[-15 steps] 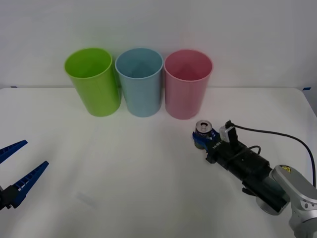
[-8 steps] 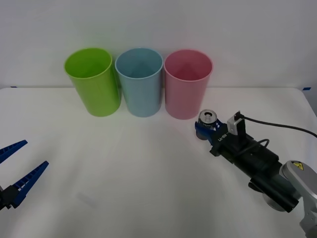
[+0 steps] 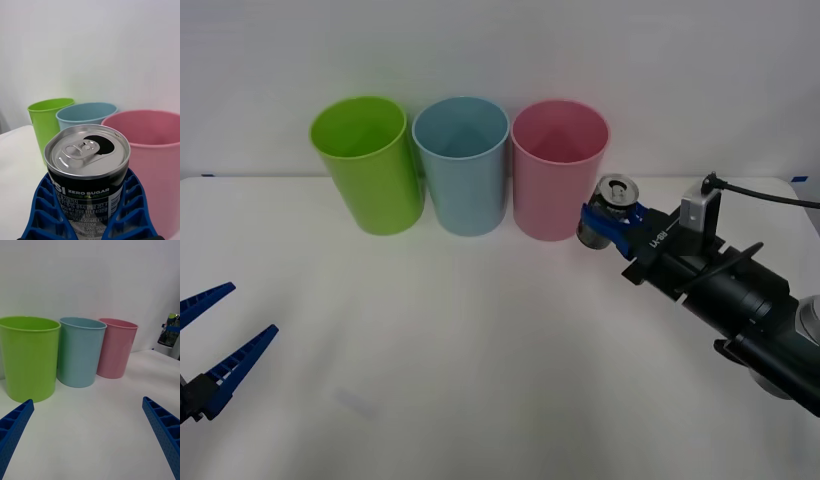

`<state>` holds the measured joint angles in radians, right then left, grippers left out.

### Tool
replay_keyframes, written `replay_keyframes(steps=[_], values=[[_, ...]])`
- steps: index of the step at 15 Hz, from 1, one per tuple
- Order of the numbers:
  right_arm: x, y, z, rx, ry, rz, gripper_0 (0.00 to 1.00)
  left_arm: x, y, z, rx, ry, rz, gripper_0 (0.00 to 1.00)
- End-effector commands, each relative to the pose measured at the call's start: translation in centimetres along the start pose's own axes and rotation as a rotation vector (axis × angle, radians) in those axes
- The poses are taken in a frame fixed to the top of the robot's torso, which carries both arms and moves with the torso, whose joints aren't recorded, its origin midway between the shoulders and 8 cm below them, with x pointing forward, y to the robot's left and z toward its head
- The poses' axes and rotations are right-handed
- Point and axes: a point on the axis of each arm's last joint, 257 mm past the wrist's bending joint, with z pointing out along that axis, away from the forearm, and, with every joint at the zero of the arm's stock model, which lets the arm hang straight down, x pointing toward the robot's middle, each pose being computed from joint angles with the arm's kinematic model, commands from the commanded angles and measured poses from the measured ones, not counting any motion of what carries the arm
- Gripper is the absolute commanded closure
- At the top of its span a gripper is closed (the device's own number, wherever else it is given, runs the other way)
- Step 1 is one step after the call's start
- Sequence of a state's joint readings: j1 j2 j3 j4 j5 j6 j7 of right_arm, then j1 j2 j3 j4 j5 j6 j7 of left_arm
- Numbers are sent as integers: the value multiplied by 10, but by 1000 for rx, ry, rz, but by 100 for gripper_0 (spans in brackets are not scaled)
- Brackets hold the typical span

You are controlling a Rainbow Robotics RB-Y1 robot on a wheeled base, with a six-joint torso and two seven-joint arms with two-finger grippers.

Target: Grasp the object on the table and drop it into the matching bin: aluminum can to the light blue bin, PET bottle to the pink bin.

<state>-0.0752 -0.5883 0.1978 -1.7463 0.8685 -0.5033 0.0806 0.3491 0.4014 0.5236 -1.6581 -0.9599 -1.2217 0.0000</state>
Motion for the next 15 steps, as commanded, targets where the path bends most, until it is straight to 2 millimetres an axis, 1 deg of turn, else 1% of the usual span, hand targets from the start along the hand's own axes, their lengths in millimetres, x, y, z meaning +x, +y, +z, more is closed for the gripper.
replay_keyframes(steps=[1, 4, 7, 9, 10, 12, 15], values=[[-23, -2, -4, -18, -19, -25, 100, 0, 0, 0, 0, 0, 0, 0], [-46, -3, 0, -55, -36, -46, 100, 0, 0, 0, 0, 0, 0, 0], [-70, 2, 16, -105, -56, -63, 100, 0, 0, 0, 0, 0, 0, 0], [-85, 11, 39, -165, -61, -57, 100, 0, 0, 0, 0, 0, 0, 0], [-89, 11, 50, -183, -58, -60, 100, 0, 0, 0, 0, 0, 0, 0], [-100, 8, 77, -209, -52, -70, 100, 0, 0, 0, 0, 0, 0, 0], [-108, -3, 119, -211, -34, -66, 100, 0, 0, 0, 0, 0, 0, 0]])
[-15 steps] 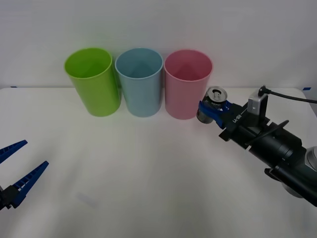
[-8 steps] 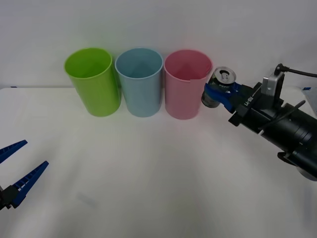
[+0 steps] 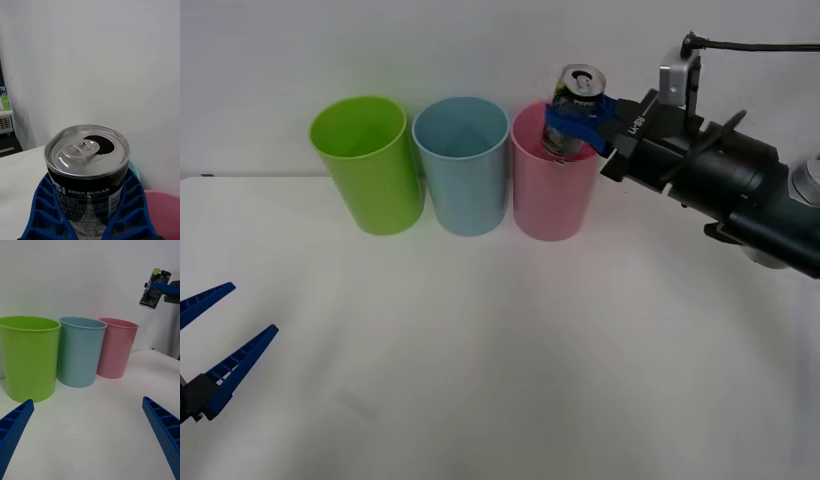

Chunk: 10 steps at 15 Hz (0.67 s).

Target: Grasp the object on the table and drop it into the matching bin: aluminum can to the light blue bin, PET bottle to the pink bin.

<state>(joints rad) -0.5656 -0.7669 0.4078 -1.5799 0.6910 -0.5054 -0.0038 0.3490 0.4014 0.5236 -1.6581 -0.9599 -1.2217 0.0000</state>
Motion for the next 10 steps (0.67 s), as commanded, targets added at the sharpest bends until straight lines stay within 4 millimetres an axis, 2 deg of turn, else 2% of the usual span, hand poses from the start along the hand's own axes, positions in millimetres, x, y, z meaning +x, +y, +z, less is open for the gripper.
replay_keyframes(steps=[1, 6, 10], values=[[-3, -16, 35, 7, 4, 21, 100, 0, 0, 0, 0, 0, 0, 0], [6, -46, 103, 60, 33, 37, 100, 0, 0, 0, 0, 0, 0, 0], [15, -42, 157, 59, 77, 73, 100, 0, 0, 0, 0, 0, 0, 0]])
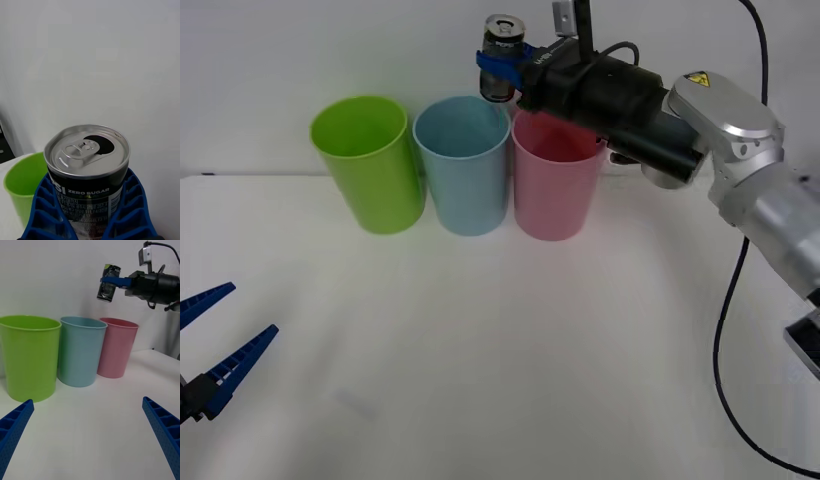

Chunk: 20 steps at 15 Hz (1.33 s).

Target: Grasp the object on the table and drop it into the matching bin: aluminum can to the light blue bin, PET bottle to the pink bin.

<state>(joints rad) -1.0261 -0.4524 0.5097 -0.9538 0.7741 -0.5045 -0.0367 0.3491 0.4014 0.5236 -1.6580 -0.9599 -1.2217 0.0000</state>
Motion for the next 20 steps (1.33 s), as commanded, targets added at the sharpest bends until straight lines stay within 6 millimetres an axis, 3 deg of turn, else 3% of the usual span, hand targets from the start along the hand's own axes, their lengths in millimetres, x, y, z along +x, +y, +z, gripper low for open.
replay_keyframes(steps=[1, 7, 18, 19, 20], values=[[5, 10, 30, -7, 31, 17, 100, 0, 0, 0, 0, 0, 0, 0], [13, 40, 58, -49, 62, 20, 100, 0, 0, 0, 0, 0, 0, 0], [14, 32, 57, -23, 66, -17, 99, 0, 0, 0, 0, 0, 0, 0], [14, 31, 57, -18, 66, -26, 41, 0, 0, 0, 0, 0, 0, 0], [14, 31, 57, -17, 66, -31, 0, 0, 0, 0, 0, 0, 0, 0]])
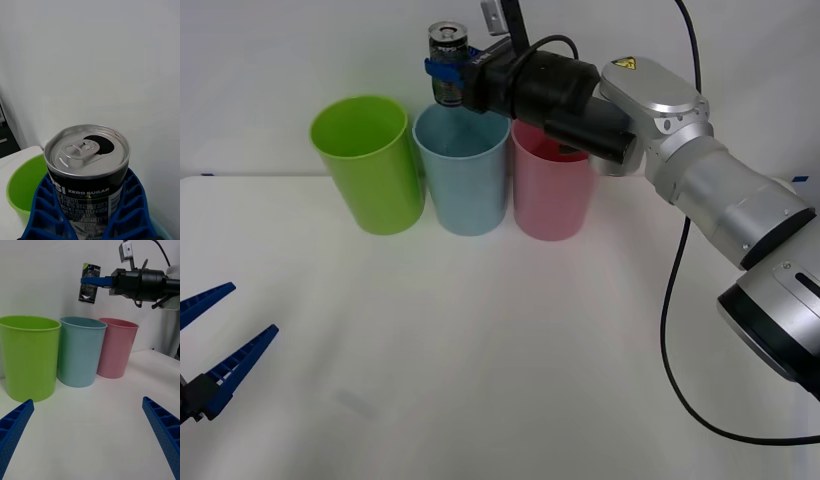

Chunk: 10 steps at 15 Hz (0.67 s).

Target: Grasp the object on the table and drop it into the matching bin: aluminum can to the light blue bin, PET bottle to the pink bin.

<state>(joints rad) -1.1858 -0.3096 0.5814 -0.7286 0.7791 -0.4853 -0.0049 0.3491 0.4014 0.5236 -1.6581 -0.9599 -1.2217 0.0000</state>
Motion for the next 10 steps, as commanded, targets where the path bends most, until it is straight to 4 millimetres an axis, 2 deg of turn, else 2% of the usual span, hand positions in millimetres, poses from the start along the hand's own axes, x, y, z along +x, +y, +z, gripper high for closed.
replay_keyframes(steps=[1, 7, 10], values=[[0, -2, -1, 7, 0, -17, 0, 0, 0, 0, 0, 0, 0, 0], [-7, -9, -4, 15, -11, -38, 0, 0, 0, 0, 0, 0, 0, 0], [-11, -17, -14, 11, -14, -38, 0, 0, 0, 0, 0, 0, 0, 0]])
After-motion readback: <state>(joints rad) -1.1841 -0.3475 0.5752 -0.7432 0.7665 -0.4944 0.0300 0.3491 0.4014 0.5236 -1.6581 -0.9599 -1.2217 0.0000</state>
